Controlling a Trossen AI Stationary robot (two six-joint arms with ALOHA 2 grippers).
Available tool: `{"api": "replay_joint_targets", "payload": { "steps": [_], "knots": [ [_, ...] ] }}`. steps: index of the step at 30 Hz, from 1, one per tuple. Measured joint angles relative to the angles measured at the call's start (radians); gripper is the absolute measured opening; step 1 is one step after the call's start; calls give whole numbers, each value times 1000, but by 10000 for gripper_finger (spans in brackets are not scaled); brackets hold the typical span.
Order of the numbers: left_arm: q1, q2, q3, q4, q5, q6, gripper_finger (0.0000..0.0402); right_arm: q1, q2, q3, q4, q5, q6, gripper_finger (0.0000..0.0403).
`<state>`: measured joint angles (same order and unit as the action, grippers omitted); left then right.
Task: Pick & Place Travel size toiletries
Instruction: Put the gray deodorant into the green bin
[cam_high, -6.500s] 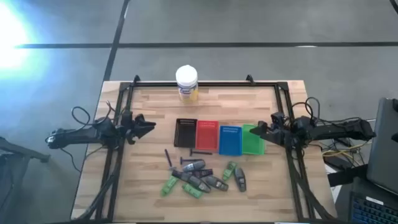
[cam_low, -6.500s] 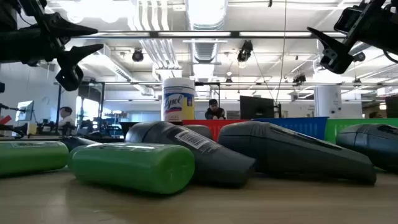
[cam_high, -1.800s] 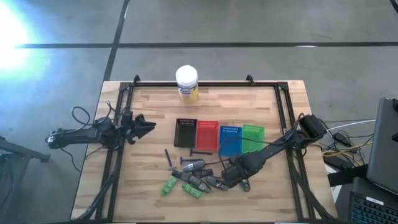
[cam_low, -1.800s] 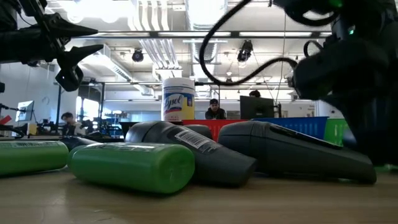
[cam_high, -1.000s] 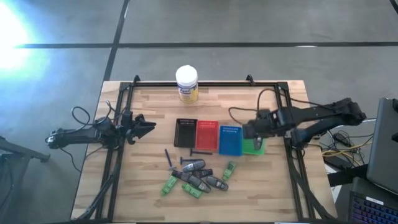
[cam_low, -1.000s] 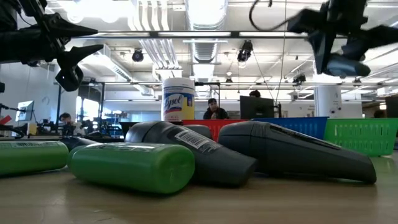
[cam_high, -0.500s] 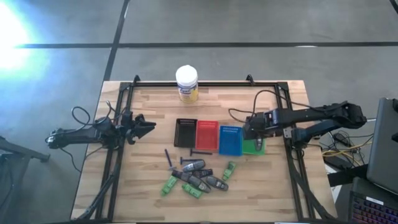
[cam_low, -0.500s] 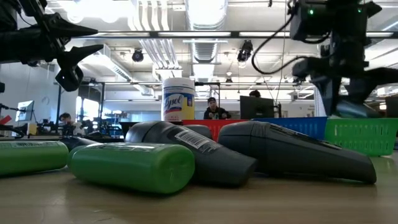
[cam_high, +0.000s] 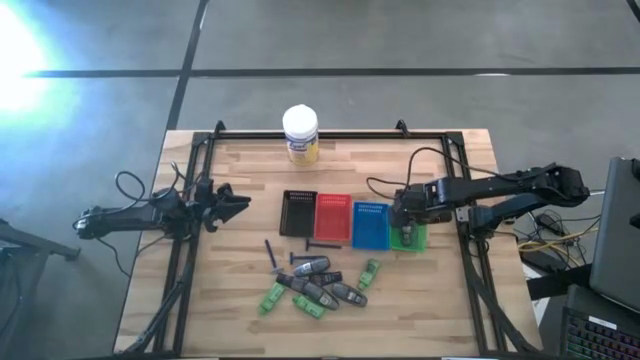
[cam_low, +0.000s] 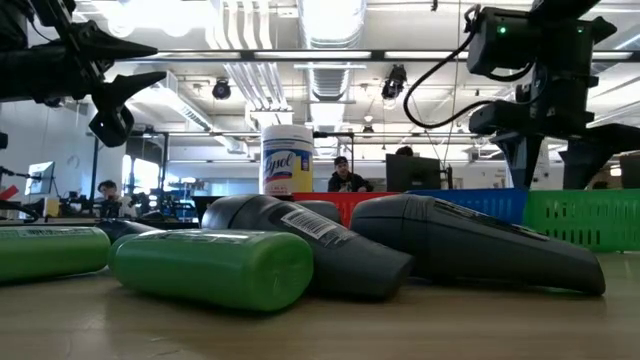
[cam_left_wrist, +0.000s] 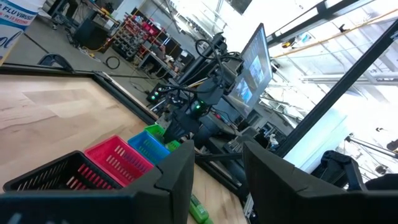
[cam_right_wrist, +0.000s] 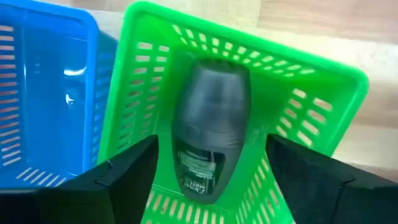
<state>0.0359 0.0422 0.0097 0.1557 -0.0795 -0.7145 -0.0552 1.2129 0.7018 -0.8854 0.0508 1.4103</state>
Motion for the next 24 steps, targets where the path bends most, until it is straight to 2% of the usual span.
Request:
{"api": "replay_joint_targets", "payload": {
  "steps": [8, 14, 17, 20, 24],
  "knots": [
    [0, 0, 0, 0, 0, 0, 142, 127, 0, 122, 47, 98, -182, 341],
    [0, 0, 0, 0, 0, 0, 142, 295, 0, 156, 323, 102, -386, 347],
    [0, 0, 0, 0, 0, 0, 142, 351, 1, 142, 497, 105, -312, 340],
    [0, 0, 0, 0, 0, 0, 142, 359, 21, 115, 633, 69, -197, 331],
    [0, 0, 0, 0, -1, 0, 142, 359, 105, 120, 679, -14, -123, 321]
  ]
}}
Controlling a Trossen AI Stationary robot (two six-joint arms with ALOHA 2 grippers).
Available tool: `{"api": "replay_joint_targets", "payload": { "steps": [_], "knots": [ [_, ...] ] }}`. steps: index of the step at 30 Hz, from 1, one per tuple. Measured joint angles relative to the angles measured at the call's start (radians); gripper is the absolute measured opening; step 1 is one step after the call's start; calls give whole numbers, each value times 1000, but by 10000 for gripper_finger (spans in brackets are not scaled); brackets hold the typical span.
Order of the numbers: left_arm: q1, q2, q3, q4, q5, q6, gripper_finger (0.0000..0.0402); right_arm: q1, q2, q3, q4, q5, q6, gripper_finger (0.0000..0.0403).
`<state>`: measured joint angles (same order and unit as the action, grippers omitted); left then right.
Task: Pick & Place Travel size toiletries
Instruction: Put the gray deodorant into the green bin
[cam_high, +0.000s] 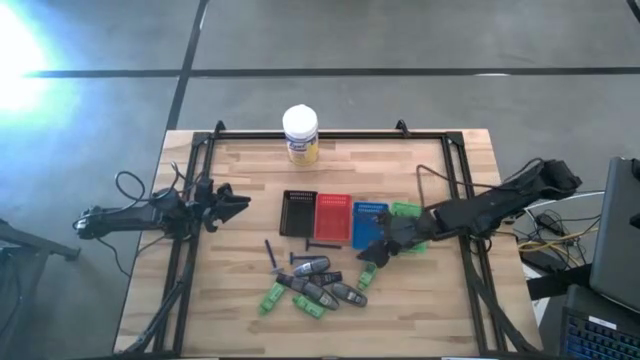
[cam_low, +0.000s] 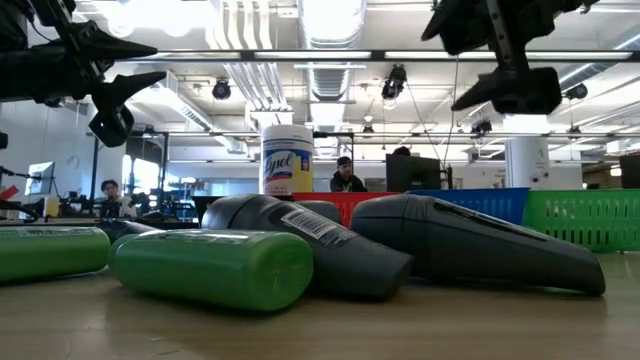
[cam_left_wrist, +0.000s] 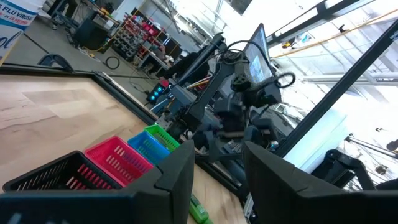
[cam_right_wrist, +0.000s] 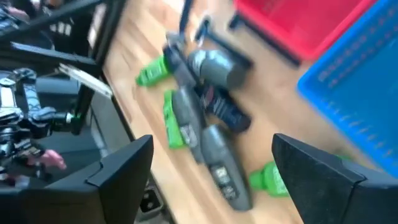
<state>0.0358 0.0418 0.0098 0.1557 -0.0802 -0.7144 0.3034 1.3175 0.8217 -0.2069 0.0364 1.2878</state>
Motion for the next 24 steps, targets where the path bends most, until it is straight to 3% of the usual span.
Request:
{"api": "replay_joint_targets", "payload": {
  "steps": [6, 12, 19, 24],
  "knots": [
    [0, 3, 0, -11, 0, 0, 142, 15, 219, 142, -36, -105, -61, 302],
    [0, 7, 0, -19, 0, 0, 142, 47, 448, 426, -370, -121, -264, 294],
    [0, 7, 0, -25, 0, 0, 142, 117, 647, 712, -667, -63, -503, 327],
    [0, 7, 0, -24, 0, 0, 142, 150, 742, 808, -695, -25, -539, 362]
  ]
}}
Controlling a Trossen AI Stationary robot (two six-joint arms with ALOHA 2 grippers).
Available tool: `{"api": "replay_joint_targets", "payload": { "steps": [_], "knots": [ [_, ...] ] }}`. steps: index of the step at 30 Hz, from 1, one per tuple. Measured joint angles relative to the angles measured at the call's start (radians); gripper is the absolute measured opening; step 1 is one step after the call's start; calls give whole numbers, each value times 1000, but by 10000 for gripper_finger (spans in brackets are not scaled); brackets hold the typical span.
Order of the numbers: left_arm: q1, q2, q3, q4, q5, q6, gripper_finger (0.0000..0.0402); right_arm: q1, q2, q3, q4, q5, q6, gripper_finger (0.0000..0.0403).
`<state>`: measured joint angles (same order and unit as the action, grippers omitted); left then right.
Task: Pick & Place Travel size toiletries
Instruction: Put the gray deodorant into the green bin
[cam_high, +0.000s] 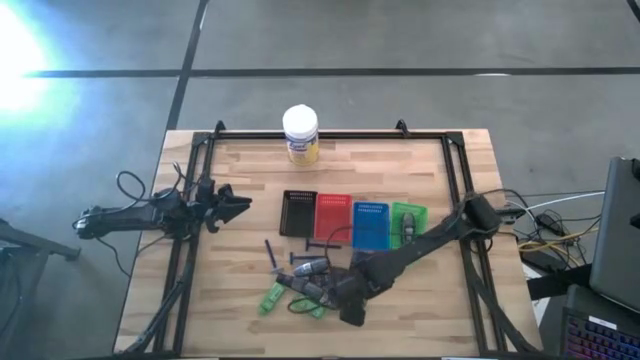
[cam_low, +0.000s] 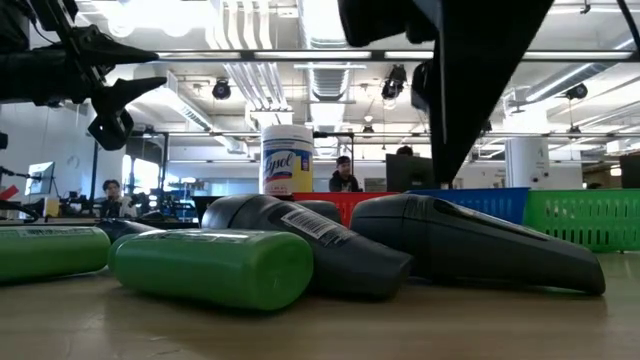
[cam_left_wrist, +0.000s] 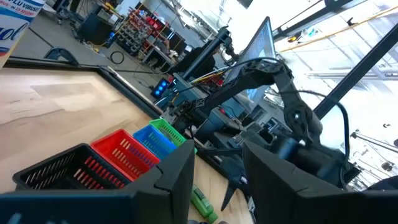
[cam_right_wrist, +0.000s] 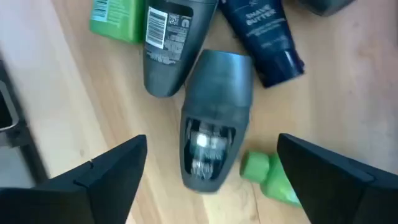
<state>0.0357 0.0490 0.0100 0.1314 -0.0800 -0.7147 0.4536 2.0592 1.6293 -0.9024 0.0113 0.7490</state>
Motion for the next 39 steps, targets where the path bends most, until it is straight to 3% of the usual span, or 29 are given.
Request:
{"api": "replay_joint_targets", "payload": {
  "steps": [14, 19, 25, 27, 34, 39],
  "knots": [
    [0, 0, 0, -4, 0, 0, 142, -2, 118, 22, 30, 93, 59, 367],
    [0, 0, 0, -10, 0, 0, 142, -8, 126, -18, 94, 61, 132, 325],
    [0, 1, 0, -16, 0, 0, 142, -15, 123, -30, 93, 54, 189, 234],
    [0, 1, 0, -16, 0, 0, 142, -15, 106, -33, 77, 63, 200, 200],
    [0, 1, 0, -17, -14, 61, 142, -15, -70, -37, -70, 156, 329, 198],
    [0, 2, 0, -26, -21, 128, 142, -18, -237, -50, -288, 316, 620, 198]
  ]
}}
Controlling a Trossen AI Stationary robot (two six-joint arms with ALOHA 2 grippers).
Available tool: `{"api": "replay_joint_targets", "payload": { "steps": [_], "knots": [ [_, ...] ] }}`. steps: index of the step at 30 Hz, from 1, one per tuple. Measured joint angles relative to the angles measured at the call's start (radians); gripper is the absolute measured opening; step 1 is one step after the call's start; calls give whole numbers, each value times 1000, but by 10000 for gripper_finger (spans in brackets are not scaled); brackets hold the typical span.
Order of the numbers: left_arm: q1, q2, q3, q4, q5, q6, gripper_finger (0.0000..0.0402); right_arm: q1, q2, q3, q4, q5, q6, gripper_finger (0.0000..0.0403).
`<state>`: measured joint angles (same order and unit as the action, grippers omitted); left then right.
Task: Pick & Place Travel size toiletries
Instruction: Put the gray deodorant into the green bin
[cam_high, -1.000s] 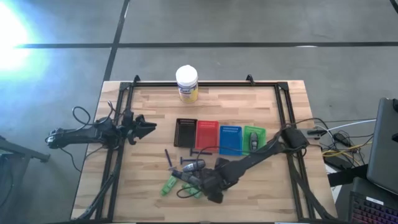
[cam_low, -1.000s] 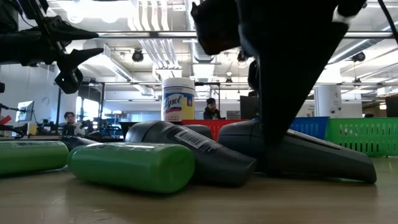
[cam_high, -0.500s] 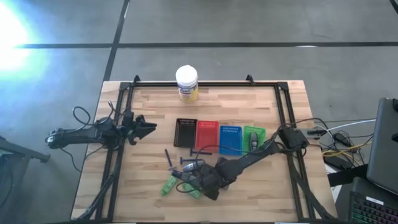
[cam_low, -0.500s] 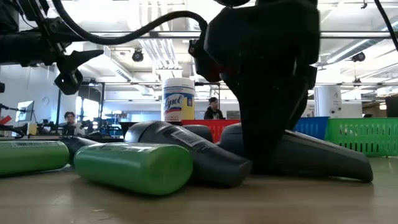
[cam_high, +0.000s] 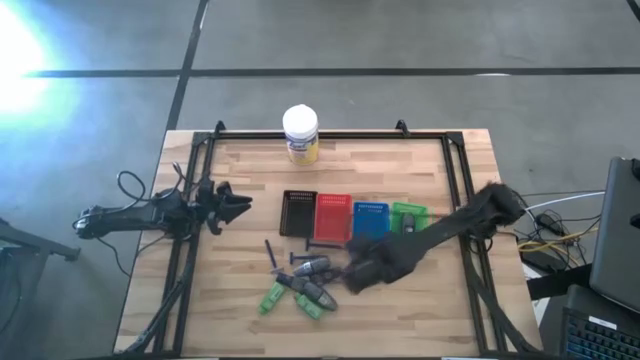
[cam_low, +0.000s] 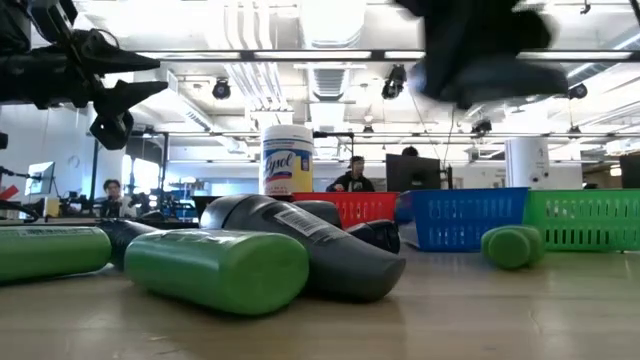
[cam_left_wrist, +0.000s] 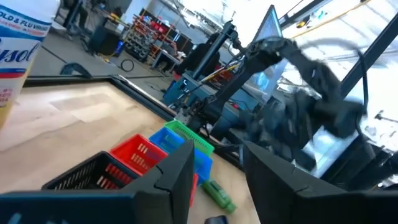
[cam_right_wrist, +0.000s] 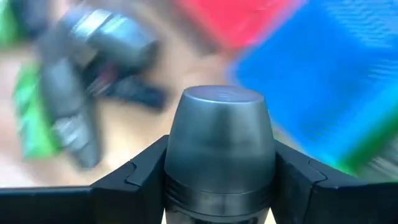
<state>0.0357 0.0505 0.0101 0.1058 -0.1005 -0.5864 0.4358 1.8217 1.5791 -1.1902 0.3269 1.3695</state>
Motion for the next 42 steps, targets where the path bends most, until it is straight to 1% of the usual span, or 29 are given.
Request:
{"api": "replay_joint_targets", "payload": {
  "steps": [2, 4, 6, 8, 10, 14, 18, 21, 24, 30, 33, 35, 38, 42],
  "knots": [
    [0, 0, 0, -3, -3, 6, 142, -5, -75, -29, -138, 31, 186, 198],
    [0, 0, 0, -2, -4, 6, 142, -14, -151, -97, -231, 45, 361, 198],
    [0, 0, 0, -3, -5, 8, 142, -24, -234, -188, -235, 81, 510, 198],
    [0, 0, 0, -6, -7, 8, 142, -54, -318, -299, -217, 94, 598, 198],
    [0, 0, 0, -6, -12, 8, 142, -94, -382, -413, -142, 93, 611, 198],
    [0, 0, 0, -7, -40, 8, 142, -178, -457, -616, 77, 83, 551, 198],
    [0, 0, 0, -11, -40, 8, 142, -245, -480, -737, 192, 77, 529, 198],
    [0, 0, 0, -11, -40, 8, 142, -266, -491, -775, 259, 62, 499, 199],
    [0, 0, 0, -11, -40, 7, 142, -272, -484, -796, 291, 29, 477, 225],
    [0, 0, 0, -10, -40, 7, 142, -272, -485, -796, 303, 37, 457, 309],
    [0, 0, 0, -11, -40, 7, 142, -268, -486, -779, 303, 44, 384, 342],
    [0, 0, 0, -10, -40, 7, 142, -252, -481, -745, 321, 57, 274, 358],
    [0, 0, 0, -10, -40, 6, 142, -218, -455, -683, 434, 58, 14, 365],
    [0, 0, 0, -10, -40, 6, 142, -177, -360, -596, 607, -28, -372, 362]
  ]
}}
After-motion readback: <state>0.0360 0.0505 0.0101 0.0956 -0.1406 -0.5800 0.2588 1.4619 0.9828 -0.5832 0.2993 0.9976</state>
